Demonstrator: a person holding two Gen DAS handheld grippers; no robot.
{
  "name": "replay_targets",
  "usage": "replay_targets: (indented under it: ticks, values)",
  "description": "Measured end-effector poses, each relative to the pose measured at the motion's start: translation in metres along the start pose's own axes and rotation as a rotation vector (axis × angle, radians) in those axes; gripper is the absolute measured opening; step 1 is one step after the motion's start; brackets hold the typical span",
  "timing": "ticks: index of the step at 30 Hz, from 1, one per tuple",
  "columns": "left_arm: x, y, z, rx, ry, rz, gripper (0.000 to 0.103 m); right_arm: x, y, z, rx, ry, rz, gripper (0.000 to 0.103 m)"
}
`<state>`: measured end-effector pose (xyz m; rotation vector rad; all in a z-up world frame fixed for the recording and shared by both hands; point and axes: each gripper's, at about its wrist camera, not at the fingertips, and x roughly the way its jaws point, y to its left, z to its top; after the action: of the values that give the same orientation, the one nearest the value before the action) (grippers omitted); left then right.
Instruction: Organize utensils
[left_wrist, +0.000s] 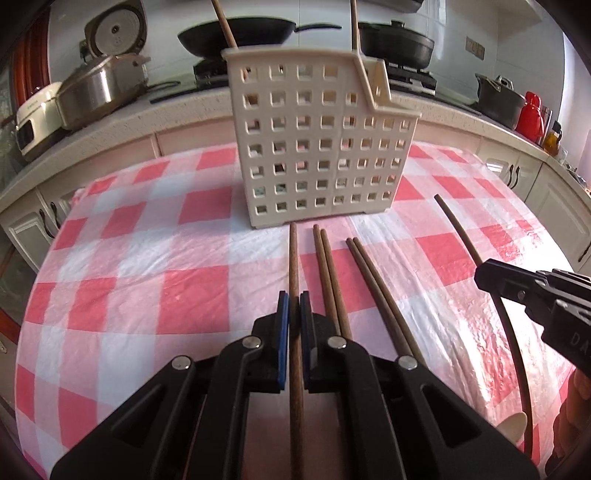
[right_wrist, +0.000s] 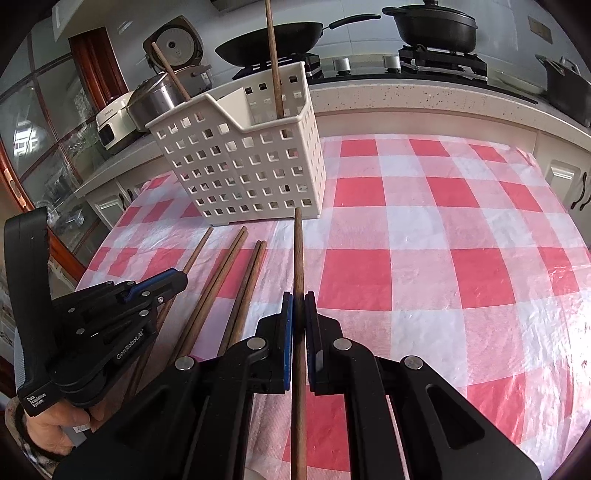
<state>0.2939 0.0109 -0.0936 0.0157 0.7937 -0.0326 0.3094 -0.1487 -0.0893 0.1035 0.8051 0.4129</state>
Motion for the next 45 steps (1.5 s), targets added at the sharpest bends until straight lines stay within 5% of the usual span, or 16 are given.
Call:
replay_targets:
  ticks: [28,45]
  values:
    - [-0.143,0.009,-0.013,-0.014,-0.292,0.032,0.006,-0.089,0.028,0.002,-0.095,-0.218,-0.013,0.007]
    - [-0.2,0.008,-0.019,-0.005,-0.392,0.037,0.006,-0.132,0.052,-0.005,-0.164,-0.303,-0.031,0.007]
